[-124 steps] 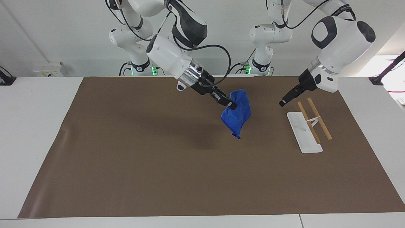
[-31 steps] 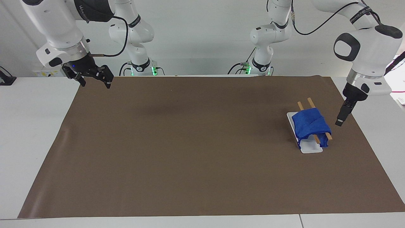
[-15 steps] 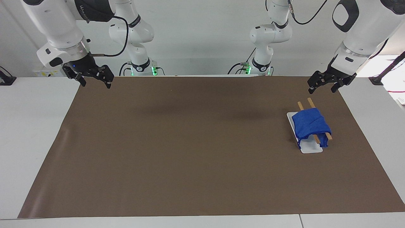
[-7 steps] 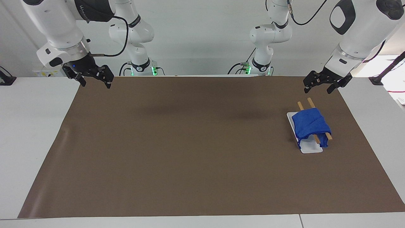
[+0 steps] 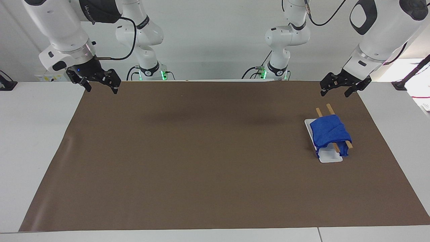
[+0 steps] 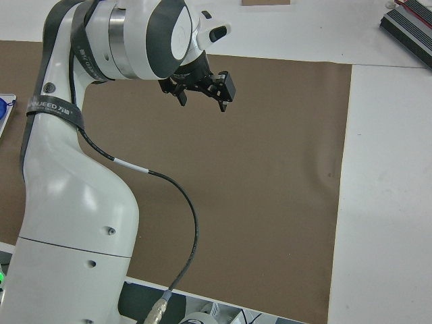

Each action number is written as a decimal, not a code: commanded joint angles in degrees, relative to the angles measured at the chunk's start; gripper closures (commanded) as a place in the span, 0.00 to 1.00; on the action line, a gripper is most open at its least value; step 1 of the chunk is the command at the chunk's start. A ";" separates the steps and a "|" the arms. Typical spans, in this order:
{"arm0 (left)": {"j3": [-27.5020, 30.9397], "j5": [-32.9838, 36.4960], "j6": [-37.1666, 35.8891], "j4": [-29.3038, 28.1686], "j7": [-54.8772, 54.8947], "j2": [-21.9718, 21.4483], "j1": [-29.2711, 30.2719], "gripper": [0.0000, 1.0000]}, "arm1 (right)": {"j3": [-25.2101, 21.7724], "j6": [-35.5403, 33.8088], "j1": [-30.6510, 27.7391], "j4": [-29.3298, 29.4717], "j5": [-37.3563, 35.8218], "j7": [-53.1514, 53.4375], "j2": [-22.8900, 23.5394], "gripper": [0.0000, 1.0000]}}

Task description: Right arm passes towel to left arm to hang

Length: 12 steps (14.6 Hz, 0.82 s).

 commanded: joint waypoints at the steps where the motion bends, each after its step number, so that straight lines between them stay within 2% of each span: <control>1: 0.16 -0.55 -0.09 -0.86 0.64 -1.07 -1.71 0.00 | 0.44 0.78 -0.37 -1.09 1.03 0.63 -1.03 0.00; 8: 0.25 1.12 -2.47 1.69 0.56 -0.45 -1.45 0.00 | 0.44 1.13 -0.20 -1.36 1.03 -0.08 -1.11 0.00; 12: 0.69 1.12 0.15 0.47 0.65 -1.24 -1.18 0.00 | 0.44 5.69 -0.55 -3.81 1.12 -2.96 -1.90 0.00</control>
